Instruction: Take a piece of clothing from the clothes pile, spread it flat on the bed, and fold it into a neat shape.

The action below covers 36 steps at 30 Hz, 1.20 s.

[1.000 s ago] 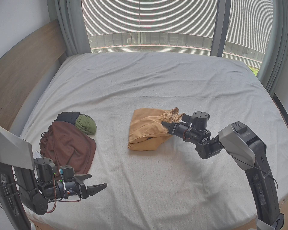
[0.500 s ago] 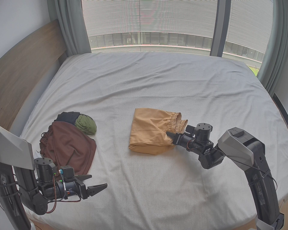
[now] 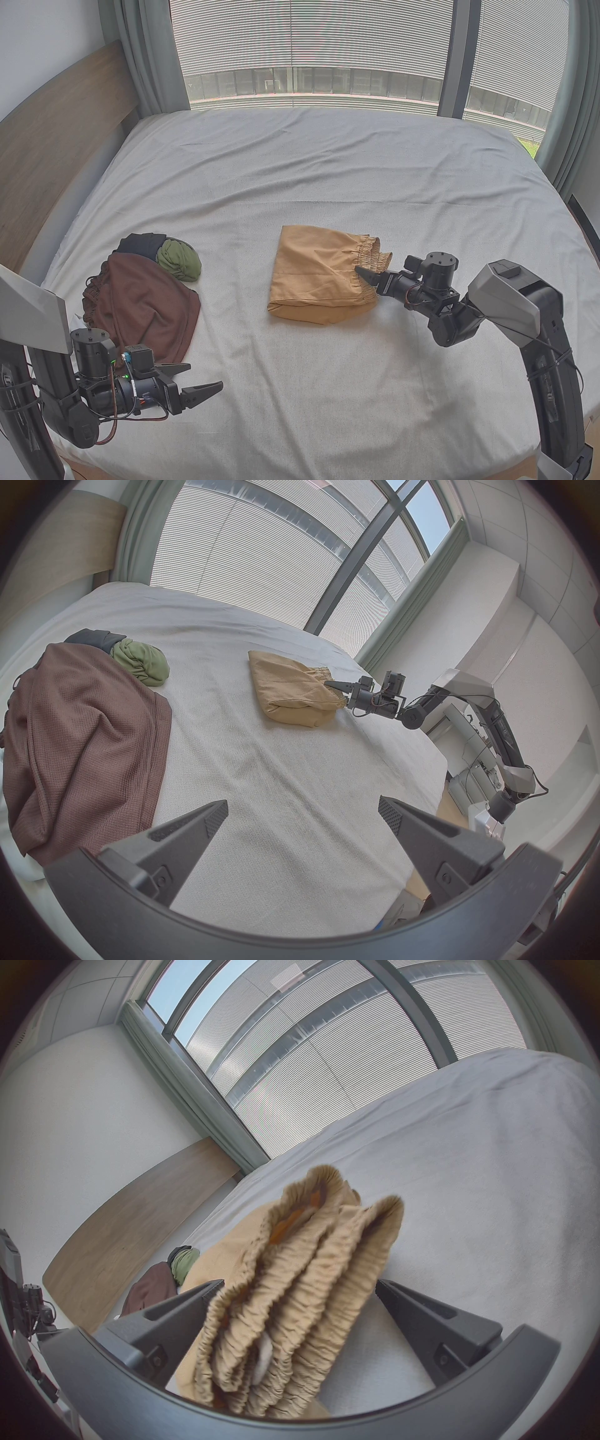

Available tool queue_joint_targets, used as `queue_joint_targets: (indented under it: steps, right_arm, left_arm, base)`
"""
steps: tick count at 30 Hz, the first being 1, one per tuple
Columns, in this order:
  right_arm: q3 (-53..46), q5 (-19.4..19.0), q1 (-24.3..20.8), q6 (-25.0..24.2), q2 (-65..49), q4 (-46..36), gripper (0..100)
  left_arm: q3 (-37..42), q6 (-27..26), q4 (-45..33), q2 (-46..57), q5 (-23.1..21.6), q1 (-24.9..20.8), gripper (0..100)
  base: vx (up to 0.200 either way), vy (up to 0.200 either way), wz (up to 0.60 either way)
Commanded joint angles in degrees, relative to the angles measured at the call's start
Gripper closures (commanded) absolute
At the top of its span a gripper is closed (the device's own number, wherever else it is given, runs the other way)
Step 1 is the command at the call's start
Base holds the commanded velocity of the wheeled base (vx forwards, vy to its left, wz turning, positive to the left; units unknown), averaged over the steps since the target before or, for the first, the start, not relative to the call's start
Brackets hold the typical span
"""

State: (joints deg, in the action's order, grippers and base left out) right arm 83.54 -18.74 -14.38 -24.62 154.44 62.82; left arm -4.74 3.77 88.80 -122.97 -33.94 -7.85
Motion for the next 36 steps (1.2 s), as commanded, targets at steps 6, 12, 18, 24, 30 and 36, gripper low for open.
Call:
queue_joint_targets:
  steps: [6, 12, 18, 24, 30, 36]
  right_arm:
    - [-6.9, -0.07, 3.66, 0.46, -15.58, 0.55, 0]
    - [-8.31, -0.07, -0.2, 0.37, -20.32, 0.02, 0]
    - [-7.87, -0.07, -6.45, 0.37, -19.09, -0.33, 0]
    - [-6.2, -0.07, -7.32, 0.37, -12.24, -0.24, 0]
    - [-6.11, 0.1, -6.88, 0.28, -6.96, 0.38, 0]
    - [-6.11, 0.1, -5.83, 0.46, -2.04, 2.05, 0]
  left_arm:
    - [-0.36, 0.01, 0.06, 0.01, -0.51, 0.47, 0]
    - [-0.44, 0.01, 0.06, 0.01, -0.6, 0.56, 0]
    - [-0.36, 0.01, 0.06, -0.08, -0.6, 0.73, 0]
    - [-0.36, 0.01, 0.06, -0.17, -0.69, 1.08, 0]
    - [-0.44, 0.01, 0.06, -0.34, -0.69, 1.17, 0]
    - [-0.44, 0.01, 0.06, -0.34, -0.69, 1.43, 0]
  base:
    - [0.0, 0.0, 0.0]
    - [0.0, 0.0, 0.0]
    - [0.0, 0.0, 0.0]
    - [0.0, 0.0, 0.0]
    - [0.0, 0.0, 0.0]
    - [0.0, 0.0, 0.0]
